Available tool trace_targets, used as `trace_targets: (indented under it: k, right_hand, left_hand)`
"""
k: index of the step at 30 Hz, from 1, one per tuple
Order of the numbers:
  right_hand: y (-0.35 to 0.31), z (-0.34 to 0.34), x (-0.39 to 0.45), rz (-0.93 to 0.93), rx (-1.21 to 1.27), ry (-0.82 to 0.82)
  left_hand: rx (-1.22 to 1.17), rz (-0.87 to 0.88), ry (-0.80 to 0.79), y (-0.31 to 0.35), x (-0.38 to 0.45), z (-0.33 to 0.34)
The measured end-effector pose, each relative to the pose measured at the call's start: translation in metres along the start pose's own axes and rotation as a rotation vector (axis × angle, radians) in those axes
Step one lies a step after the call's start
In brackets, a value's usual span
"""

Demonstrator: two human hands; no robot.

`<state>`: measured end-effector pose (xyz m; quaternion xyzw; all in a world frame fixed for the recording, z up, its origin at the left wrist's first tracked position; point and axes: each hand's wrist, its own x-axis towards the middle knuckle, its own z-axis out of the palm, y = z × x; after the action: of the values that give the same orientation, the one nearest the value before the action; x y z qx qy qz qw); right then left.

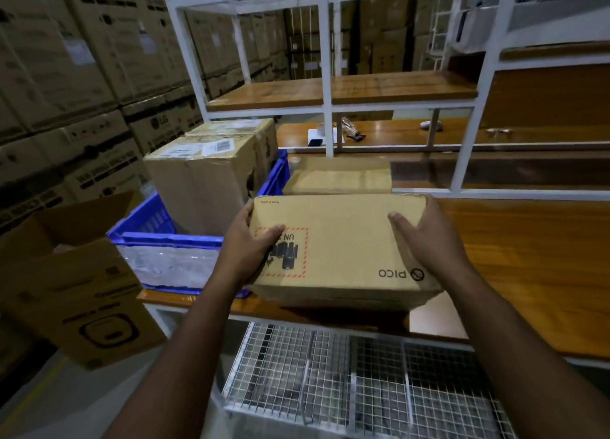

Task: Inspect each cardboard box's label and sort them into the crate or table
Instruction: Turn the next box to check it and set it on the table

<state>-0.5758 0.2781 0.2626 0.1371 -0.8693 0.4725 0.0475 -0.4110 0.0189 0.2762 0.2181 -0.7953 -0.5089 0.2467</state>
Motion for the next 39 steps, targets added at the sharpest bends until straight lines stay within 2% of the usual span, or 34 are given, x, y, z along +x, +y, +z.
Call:
trace_targets:
  k: [2, 4, 7, 9, 12, 14, 17, 20, 22, 26, 39]
  right_hand:
    - [-0.005, 0.009, 0.014, 0.023, -0.086, 0.041]
    - [-0.010, 0.016, 0.021, -0.003, -0.196, 0.111]
    - [-0.021, 0.024, 0.037, -0.138, -0.400, 0.199]
    - [-0.028, 0.026, 0.044, -0.255, -0.528, 0.243]
    - [-0.038, 0.034, 0.038, -0.347, -0.534, 0.180]
    - [-0.041, 0.047, 0.025, -0.364, -0.501, 0.091]
    - [-0.040, 0.060, 0.010, -0.357, -0.526, 0.123]
    - [-0.037, 0.066, -0.001, -0.368, -0.536, 0.152]
    - [-0.031, 0.070, -0.009, -0.427, -0.541, 0.136]
    - [-0.021, 0.067, -0.010, -0.525, -0.613, 0.053]
    - [-0.013, 0.061, -0.004, -0.590, -0.576, -0.011]
  left_hand:
    - [0.045, 0.001, -0.010, 0.000, 0.022, 0.004]
    - [0.151, 0.039, 0.067, 0.000, 0.038, 0.013]
    - [0.315, 0.157, 0.162, -0.003, 0.071, 0.024]
    - [0.425, 0.252, 0.164, -0.002, 0.085, 0.029]
    - [0.621, 0.420, 0.165, 0.001, 0.096, 0.035]
    - [0.625, 0.469, 0.039, 0.002, 0.100, 0.036]
    - [0.672, 0.581, -0.182, 0.006, 0.098, 0.039]
    - [0.879, 0.647, -0.358, 0.004, 0.077, 0.046]
    - [1.006, 0.681, -0.376, -0.004, 0.065, 0.052]
    - [1.026, 0.748, -0.280, -0.014, 0.063, 0.057]
    - [0.897, 0.655, -0.298, -0.010, 0.063, 0.061]
